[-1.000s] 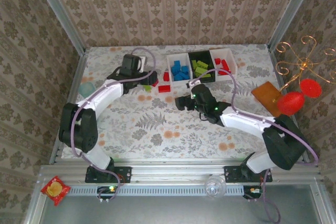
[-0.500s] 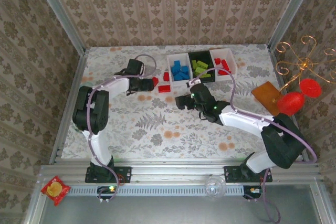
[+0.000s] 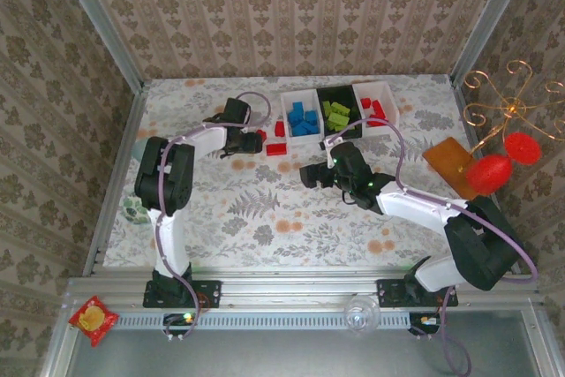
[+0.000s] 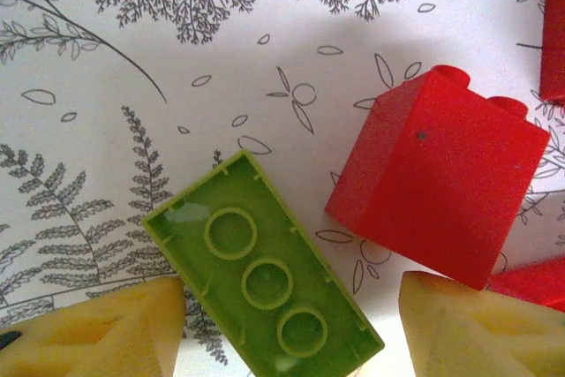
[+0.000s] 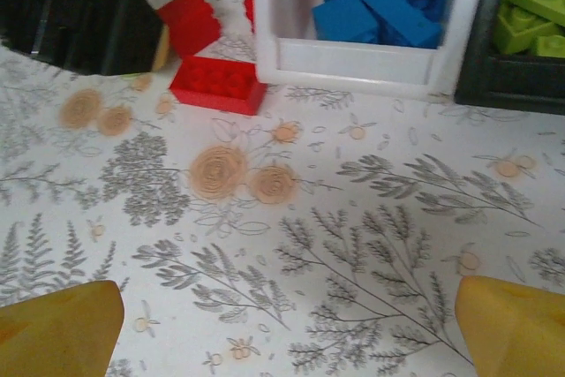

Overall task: Sort the legos into containers by color
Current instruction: Pick up the lego from the center of the table.

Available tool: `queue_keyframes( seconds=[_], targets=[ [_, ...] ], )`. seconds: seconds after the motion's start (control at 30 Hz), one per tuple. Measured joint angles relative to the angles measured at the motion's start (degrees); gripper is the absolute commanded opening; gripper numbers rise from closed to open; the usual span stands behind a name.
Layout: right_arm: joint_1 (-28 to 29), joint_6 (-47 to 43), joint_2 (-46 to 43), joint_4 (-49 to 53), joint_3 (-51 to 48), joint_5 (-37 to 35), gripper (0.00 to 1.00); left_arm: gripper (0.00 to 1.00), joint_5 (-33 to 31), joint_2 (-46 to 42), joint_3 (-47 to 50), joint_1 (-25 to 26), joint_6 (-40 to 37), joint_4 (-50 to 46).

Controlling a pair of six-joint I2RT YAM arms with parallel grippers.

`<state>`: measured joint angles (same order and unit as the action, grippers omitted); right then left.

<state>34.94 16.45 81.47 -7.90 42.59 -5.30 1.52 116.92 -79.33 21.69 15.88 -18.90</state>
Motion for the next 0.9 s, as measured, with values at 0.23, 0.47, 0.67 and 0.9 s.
queue_keyframes(
  seconds=[0.23, 0.47, 0.67, 0.9],
  targets=[
    [0.09, 0.0, 0.0, -0.94, -0.02, 0.63, 0.98, 0.58, -1.97, 1.33, -1.27, 0.09, 0.5, -0.22],
    [0.09, 0.0, 0.0, -0.94, -0.02, 0.55, 0.98, 0.48, -3.3, 1.44, -1.16, -0.2, 1.33, 0.42],
    [0.09, 0.0, 0.0, -0.94, -0.24, -0.04, 0.98, 0.4, -2.97, -0.13, 2.99, -1.25, 2.45, 5.46],
    [0.09, 0.15, -0.02, -0.63, -0.44, -0.5, 0.98, 0.32, -5.03, -6.05, 10.88, -3.04, 3.72, 8.79]
  ],
)
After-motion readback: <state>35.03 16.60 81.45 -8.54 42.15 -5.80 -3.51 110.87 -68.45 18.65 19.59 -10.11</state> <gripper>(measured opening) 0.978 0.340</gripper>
